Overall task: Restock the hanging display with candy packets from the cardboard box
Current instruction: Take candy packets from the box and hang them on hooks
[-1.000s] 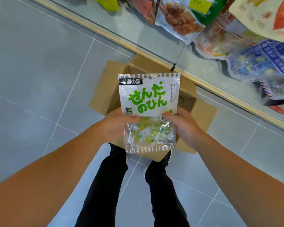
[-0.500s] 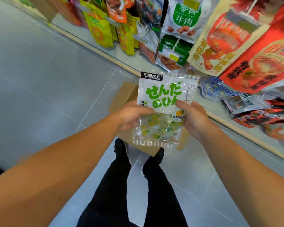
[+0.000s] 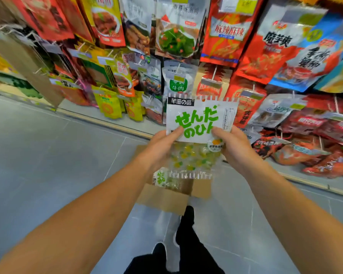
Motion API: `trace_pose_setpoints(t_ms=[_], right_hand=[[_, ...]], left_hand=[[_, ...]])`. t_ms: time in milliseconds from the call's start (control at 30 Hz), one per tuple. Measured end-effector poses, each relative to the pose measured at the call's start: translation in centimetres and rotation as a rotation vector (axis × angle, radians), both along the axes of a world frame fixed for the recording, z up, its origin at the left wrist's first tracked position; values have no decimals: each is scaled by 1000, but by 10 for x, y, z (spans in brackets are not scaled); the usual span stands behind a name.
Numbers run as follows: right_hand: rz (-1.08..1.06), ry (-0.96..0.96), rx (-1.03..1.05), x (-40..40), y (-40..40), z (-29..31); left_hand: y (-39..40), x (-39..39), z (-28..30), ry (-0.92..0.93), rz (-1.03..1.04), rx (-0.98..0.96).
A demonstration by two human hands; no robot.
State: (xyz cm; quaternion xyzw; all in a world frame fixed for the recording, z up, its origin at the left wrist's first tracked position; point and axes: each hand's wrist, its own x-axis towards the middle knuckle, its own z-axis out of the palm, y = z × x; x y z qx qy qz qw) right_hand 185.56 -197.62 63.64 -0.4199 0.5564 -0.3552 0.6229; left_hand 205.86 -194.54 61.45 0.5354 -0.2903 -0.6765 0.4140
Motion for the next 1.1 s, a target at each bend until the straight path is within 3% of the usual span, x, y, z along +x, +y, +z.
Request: trace_pose_setpoints(t_ms=[333, 500, 633, 833, 1100], right_hand=[[5, 151, -207, -50, 69, 102], [-65, 235, -288, -86, 93, 133], [-190, 216, -360, -141, 110, 155], [-283, 123, -418, -260, 143, 182], [-404, 100, -471, -400, 173, 215]], left_hand=[[20, -36, 99, -60, -113, -209], [19, -73, 146, 52, -178, -243], [29, -130, 176, 94, -248, -330], [45, -253, 187, -7, -447, -455], [67, -411, 213, -89, -396, -537]])
